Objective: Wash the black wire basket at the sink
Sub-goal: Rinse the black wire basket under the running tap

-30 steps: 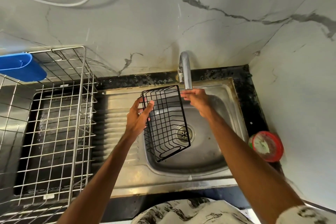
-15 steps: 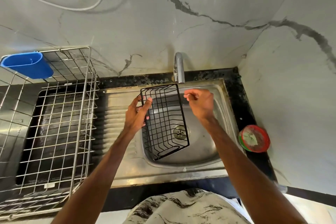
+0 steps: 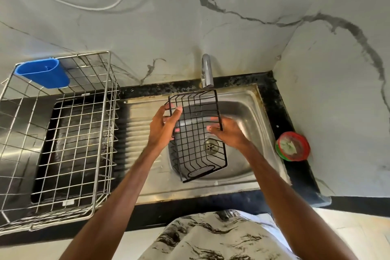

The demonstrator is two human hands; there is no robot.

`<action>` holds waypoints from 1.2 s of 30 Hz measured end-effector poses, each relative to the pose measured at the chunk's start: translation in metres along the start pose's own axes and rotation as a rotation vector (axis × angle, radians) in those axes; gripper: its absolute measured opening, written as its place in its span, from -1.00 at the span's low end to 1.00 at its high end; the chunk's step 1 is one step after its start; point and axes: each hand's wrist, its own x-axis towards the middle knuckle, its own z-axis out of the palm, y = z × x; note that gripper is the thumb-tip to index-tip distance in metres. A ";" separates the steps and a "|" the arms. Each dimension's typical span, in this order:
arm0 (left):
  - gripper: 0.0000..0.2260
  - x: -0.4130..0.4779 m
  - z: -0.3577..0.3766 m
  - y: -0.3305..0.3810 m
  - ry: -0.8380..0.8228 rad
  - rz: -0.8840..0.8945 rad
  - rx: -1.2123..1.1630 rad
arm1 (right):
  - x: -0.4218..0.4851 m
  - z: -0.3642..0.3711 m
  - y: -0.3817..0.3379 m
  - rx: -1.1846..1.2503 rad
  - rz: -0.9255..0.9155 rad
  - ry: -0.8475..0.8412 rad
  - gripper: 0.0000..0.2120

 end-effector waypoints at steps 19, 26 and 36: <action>-0.65 -0.012 0.037 0.046 0.009 0.651 0.002 | -0.029 -0.033 -0.030 0.073 -0.219 0.376 -0.76; -0.65 0.023 0.050 0.097 -0.225 0.081 -0.161 | -0.044 -0.095 -0.044 0.230 -0.160 -0.249 -0.22; -0.34 -0.018 0.080 0.086 0.253 0.223 0.190 | -0.049 -0.120 -0.063 0.337 -0.072 0.063 -0.31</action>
